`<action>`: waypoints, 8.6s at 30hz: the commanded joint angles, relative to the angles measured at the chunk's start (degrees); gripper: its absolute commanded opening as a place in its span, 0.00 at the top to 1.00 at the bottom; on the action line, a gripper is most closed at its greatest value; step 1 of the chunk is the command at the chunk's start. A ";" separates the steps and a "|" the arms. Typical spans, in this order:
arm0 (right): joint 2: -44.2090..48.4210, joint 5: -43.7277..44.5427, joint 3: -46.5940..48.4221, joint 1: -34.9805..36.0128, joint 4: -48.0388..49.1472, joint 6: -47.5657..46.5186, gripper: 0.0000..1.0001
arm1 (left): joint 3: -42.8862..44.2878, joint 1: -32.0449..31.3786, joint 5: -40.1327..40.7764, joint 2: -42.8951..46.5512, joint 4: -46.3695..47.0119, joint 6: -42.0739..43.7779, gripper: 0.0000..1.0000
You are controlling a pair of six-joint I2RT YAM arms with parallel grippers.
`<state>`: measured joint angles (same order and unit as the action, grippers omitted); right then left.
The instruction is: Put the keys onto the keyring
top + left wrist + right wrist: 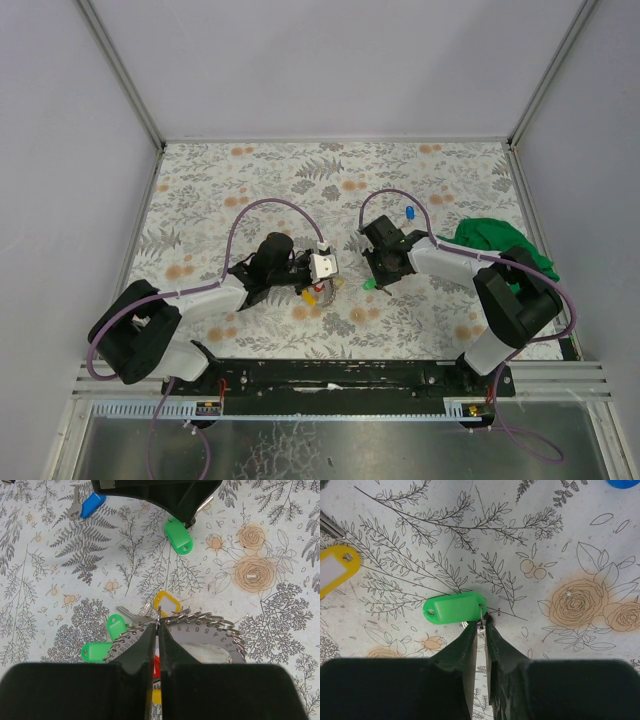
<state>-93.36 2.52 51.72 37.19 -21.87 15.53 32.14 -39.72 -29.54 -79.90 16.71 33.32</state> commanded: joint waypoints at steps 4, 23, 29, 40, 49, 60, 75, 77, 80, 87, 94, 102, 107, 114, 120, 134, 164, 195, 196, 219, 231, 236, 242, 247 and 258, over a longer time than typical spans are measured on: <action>-0.82 1.50 -0.11 0.78 1.21 0.63 0.82 | 0.65 -0.26 -0.89 0.53 1.18 -0.10 1.00; 2.31 2.78 0.31 1.17 1.82 1.17 0.80 | 0.64 -0.18 -1.07 0.71 1.05 -0.15 1.00; 3.03 2.90 -0.07 1.22 2.46 0.99 0.80 | 0.69 -0.18 -1.13 0.71 1.09 -0.19 1.00; 1.29 3.69 -0.29 1.31 2.96 1.20 0.81 | 0.64 -0.18 -1.24 0.71 1.04 -0.19 1.00; -0.29 4.64 -0.92 1.31 3.68 0.56 0.93 | 0.64 -0.18 -1.32 0.58 1.04 -0.27 1.00; 7.00 -0.23 -4.49 1.31 12.78 -7.11 1.00 | -0.23 -0.18 -1.50 0.64 3.01 -0.45 1.00; 24.46 -15.21 -21.26 1.31 46.26 -25.30 1.00 | -1.91 0.47 -2.25 2.52 6.32 -3.09 1.00; 25.54 -18.26 -24.70 1.31 51.22 -30.07 1.00 | -2.33 0.88 -2.59 2.94 7.10 -3.82 1.00; 26.71 -22.51 -27.46 1.31 55.82 -34.74 1.00 | -2.89 1.43 -3.04 3.34 8.09 -4.63 1.00; 25.87 -33.72 -27.98 1.31 57.70 -36.92 1.00 | -3.44 2.01 -3.78 3.82 8.69 -5.20 1.00; 23.36 -37.71 -26.54 1.31 54.38 -40.52 1.00 | -4.20 2.41 -4.20 4.64 9.00 -5.47 1.00; 22.00 -39.87 -23.80 1.30 48.14 -44.42 1.00 | -3.64 2.46 -5.75 3.35 8.91 -5.08 1.00; 21.91 -38.99 -24.03 1.31 48.85 -44.83 1.00 | -3.52 2.46 -6.55 3.08 8.30 -4.36 1.00; 21.44 -37.64 -23.67 1.65 47.80 -44.70 1.00 | -3.09 2.46 -6.63 2.77 7.70 -4.07 1.00; 19.57 -29.88 -15.34 1.66 35.58 -35.33 1.00 | -3.02 2.46 -4.87 2.71 7.98 -4.61 1.00; 8.69 -11.81 11.30 1.66 -11.32 -19.41 1.00 | -3.03 2.41 -4.39 3.25 8.34 -5.64 1.00; -25.46 -4.37 35.93 1.65 -26.98 -24.92 0.87 | -1.79 2.46 -4.03 2.10 6.93 -6.03 1.00; 11.98 -13.63 -16.57 -0.22 39.06 -19.22 0.61 | -2.43 2.46 -3.75 2.69 8.44 -7.03 0.97; 11.57 -14.01 -17.01 -0.94 39.83 -18.96 0.61 | -2.39 2.46 -3.85 2.73 8.35 -6.99 0.97; 5.71 -20.46 -16.19 -3.95 41.31 -14.73 0.75 | -2.14 2.46 -4.36 2.79 7.99 -6.89 0.98; 7.36 -17.07 -18.35 -3.33 45.93 -12.64 0.76 | -2.15 2.47 -4.52 2.97 8.03 -7.03 0.99; 8.69 -11.13 -21.21 -1.69 49.89 -13.28 0.75 | -2.22 2.46 -4.53 3.02 7.96 -7.03 0.99; 8.94 -10.46 -23.47 0.06 52.63 -14.77 0.75 | -2.17 2.46 -4.60 2.94 7.91 -6.99 0.99; 9.21 -10.82 -24.64 1.27 54.21 -16.80 0.73 | -2.17 2.45 -4.62 2.94 7.90 -7.00 0.99; 6.89 -6.66 -23.93 2.25 54.79 -18.52 0.73 | -2.17 2.47 -4.72 3.13 7.90 -6.98 0.99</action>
<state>-86.11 -6.59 27.14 38.68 29.45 -1.67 28.58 -37.69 -33.23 -77.54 21.06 26.79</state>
